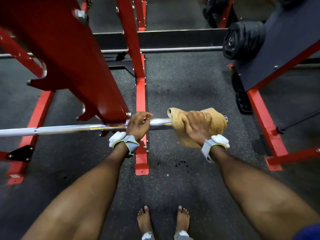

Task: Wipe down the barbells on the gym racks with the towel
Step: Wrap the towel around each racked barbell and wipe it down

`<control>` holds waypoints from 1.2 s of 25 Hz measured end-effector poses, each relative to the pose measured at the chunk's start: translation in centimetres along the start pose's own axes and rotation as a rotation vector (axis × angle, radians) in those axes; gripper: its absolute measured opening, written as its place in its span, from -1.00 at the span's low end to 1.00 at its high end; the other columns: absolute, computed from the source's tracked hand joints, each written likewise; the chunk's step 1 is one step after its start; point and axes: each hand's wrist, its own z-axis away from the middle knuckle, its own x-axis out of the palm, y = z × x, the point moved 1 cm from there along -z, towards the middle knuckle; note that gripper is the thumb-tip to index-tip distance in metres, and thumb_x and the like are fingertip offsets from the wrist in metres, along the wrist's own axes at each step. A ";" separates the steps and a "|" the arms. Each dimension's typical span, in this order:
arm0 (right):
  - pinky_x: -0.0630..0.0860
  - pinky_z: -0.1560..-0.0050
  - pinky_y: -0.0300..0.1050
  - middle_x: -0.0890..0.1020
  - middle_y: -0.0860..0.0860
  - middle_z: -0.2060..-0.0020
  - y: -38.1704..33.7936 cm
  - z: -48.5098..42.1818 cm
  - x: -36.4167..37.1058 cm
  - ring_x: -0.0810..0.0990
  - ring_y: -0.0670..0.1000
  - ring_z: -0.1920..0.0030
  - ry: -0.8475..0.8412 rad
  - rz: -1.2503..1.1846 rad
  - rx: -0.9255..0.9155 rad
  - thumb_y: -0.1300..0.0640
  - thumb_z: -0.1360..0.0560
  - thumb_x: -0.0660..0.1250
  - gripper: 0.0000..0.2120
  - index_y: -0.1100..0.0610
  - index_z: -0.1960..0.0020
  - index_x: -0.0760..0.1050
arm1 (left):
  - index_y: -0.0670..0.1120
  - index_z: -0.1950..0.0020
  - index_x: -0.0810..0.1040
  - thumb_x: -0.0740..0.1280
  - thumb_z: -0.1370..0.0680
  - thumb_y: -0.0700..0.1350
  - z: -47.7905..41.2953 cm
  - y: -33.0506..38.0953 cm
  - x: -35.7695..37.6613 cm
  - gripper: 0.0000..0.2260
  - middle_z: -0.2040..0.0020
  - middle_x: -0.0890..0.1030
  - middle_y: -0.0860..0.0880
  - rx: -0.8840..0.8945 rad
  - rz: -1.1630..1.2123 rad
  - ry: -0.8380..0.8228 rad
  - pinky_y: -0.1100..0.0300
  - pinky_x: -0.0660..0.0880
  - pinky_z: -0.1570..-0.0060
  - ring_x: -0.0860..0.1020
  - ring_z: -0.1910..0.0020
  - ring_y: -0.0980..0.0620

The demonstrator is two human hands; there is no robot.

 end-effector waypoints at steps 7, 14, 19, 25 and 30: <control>0.23 -0.14 0.11 0.58 0.02 -0.07 3.2 -1.4 -1.5 0.52 0.14 -0.09 -0.095 0.023 -0.159 -0.22 -0.56 -0.14 -0.47 -0.01 -0.19 0.49 | -0.08 -0.11 0.64 0.20 -0.48 -0.12 -1.2 1.4 1.7 -0.70 -0.12 0.63 -0.10 0.004 0.023 -0.051 0.00 0.45 -0.22 0.57 -0.14 -0.10; 0.29 -0.05 0.12 0.57 0.02 0.09 1.2 -0.9 0.4 0.52 0.15 0.07 0.075 0.052 -0.137 -0.11 -0.60 0.03 -0.68 0.00 -0.05 0.49 | -0.14 -0.06 0.65 0.17 -0.44 -0.12 -2.7 3.6 5.2 -0.67 -0.02 0.63 -0.15 0.089 0.026 -0.005 0.02 0.48 -0.14 0.59 -0.05 -0.19; 0.30 -0.07 0.08 0.63 -0.01 -0.05 9.9 -1.5 -2.4 0.55 0.15 -0.07 -0.079 -0.032 -0.112 -0.25 -0.57 -0.13 -0.47 -0.05 -0.18 0.52 | -0.09 -0.18 0.60 0.12 -0.45 0.03 -2.9 6.5 8.6 -0.57 -0.11 0.57 -0.11 0.120 0.014 -0.053 -0.07 0.47 -0.16 0.55 -0.12 -0.16; 0.34 0.05 0.06 0.65 0.12 0.11 12.3 -3.8 -2.3 0.55 0.22 0.05 -0.158 -0.259 0.212 -0.15 -0.63 0.08 -0.62 0.05 0.22 0.44 | 0.01 -0.22 0.57 0.10 -0.44 0.09 -4.0 8.6 11.0 -0.56 -0.14 0.54 -0.03 0.117 -0.048 -0.090 -0.07 0.45 -0.14 0.52 -0.14 -0.12; 0.31 0.21 -0.05 0.44 -0.07 0.47 12.2 -3.4 0.7 0.38 -0.02 0.31 0.011 -1.252 0.851 -0.01 -0.57 0.36 -0.61 0.09 0.39 0.46 | 0.09 -0.23 0.58 -0.09 -0.46 0.18 -3.3 9.1 12.3 -0.44 -0.17 0.57 0.01 0.083 -0.377 -0.142 0.01 0.31 -0.17 0.50 -0.22 -0.06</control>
